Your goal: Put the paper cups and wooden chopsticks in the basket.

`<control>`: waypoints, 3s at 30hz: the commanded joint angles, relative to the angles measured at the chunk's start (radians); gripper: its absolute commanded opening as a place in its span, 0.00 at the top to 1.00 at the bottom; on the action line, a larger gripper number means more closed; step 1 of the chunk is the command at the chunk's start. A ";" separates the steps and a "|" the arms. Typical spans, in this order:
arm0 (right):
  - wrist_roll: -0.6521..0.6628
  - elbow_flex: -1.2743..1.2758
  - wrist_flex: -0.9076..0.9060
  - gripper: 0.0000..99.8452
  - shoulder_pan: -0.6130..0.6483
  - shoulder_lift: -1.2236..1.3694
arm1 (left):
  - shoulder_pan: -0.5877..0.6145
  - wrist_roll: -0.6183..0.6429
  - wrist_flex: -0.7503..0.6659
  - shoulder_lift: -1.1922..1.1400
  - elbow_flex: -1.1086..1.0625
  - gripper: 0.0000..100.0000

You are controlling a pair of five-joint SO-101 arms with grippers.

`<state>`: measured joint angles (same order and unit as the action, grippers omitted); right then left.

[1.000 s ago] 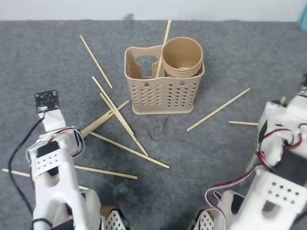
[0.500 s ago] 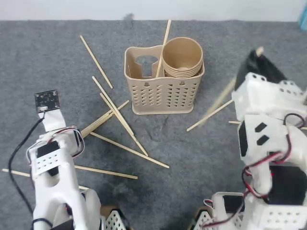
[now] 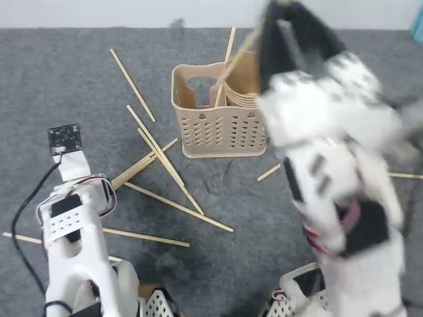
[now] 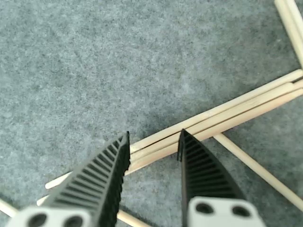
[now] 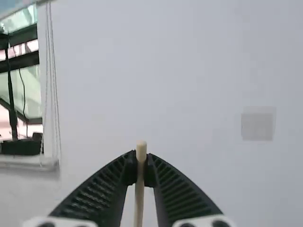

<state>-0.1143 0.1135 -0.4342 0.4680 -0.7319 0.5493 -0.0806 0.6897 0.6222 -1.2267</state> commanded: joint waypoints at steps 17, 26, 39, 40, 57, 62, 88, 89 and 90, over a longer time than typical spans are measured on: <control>0.029 -0.063 0.031 0.99 0.013 0.360 | 0.005 0.002 -0.029 0.034 0.008 0.84; 0.028 0.210 0.033 0.99 0.024 0.352 | 0.005 0.002 -0.029 0.034 0.010 0.84; 0.028 0.559 0.110 0.97 0.031 0.110 | 0.005 0.002 -0.029 0.034 0.010 0.84; 0.028 0.557 0.093 0.94 0.031 0.094 | 0.005 0.002 -0.029 0.034 0.010 0.84; 0.028 0.448 -0.111 0.81 0.025 -0.128 | 0.008 0.002 -0.029 0.034 0.008 0.84; 0.029 0.448 -0.156 0.81 0.021 -0.220 | 0.008 0.002 -0.029 0.034 0.008 0.84; 0.614 0.437 -0.730 0.81 -0.647 0.102 | 0.008 0.002 -0.028 0.035 0.008 0.84; 0.684 0.437 -0.742 0.81 -0.648 0.142 | 0.008 0.002 -0.028 0.035 0.008 0.84; 0.752 0.437 -0.754 0.81 -0.653 0.180 | 0.008 0.002 -0.028 0.035 0.008 0.84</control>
<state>0.4396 0.6091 -1.1554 -0.1657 -0.6414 0.5493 -0.0806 0.6897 0.6222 -1.2267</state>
